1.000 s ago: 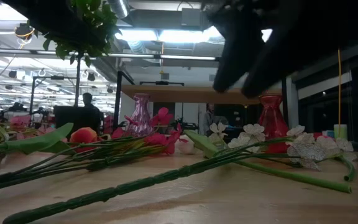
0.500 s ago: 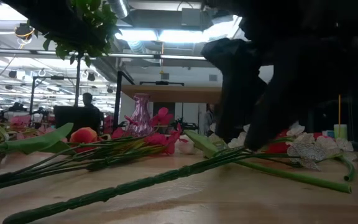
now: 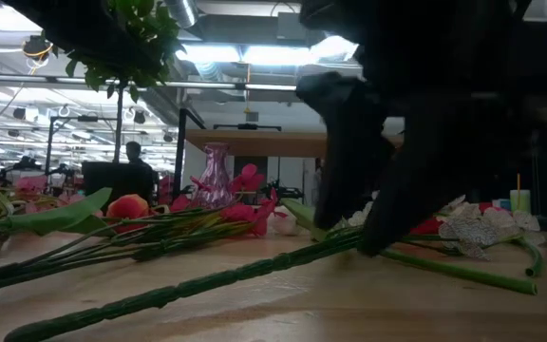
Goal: Pick and place flowers into a vace then onto a shelf
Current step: Put the white flowers into the red vase
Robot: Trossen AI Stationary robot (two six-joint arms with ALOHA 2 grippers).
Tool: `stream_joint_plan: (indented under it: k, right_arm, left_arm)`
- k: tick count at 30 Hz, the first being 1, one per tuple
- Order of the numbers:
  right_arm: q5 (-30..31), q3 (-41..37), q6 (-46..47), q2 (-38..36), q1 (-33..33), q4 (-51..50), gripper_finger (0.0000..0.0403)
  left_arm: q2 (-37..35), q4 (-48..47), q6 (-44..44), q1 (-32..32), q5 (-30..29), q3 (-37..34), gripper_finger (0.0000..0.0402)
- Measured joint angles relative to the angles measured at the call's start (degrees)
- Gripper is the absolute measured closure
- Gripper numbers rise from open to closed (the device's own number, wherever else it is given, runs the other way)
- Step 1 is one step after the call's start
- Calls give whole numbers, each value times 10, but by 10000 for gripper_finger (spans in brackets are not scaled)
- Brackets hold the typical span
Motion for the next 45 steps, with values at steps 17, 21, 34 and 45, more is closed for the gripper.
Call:
stream_joint_plan:
  k: [17,21,34,45]
  right_arm:
    - [0,1,10,7,-11,-35,228]
    - [1,1,9,7,-11,-36,235]
    - [3,46,13,8,-12,-107,392]
    - [11,101,13,8,-12,-196,400]
  left_arm:
    - [0,-12,0,0,0,0,393]
    - [0,-12,0,0,0,0,395]
    - [0,-12,0,0,0,0,394]
    - [0,-12,0,0,0,0,394]
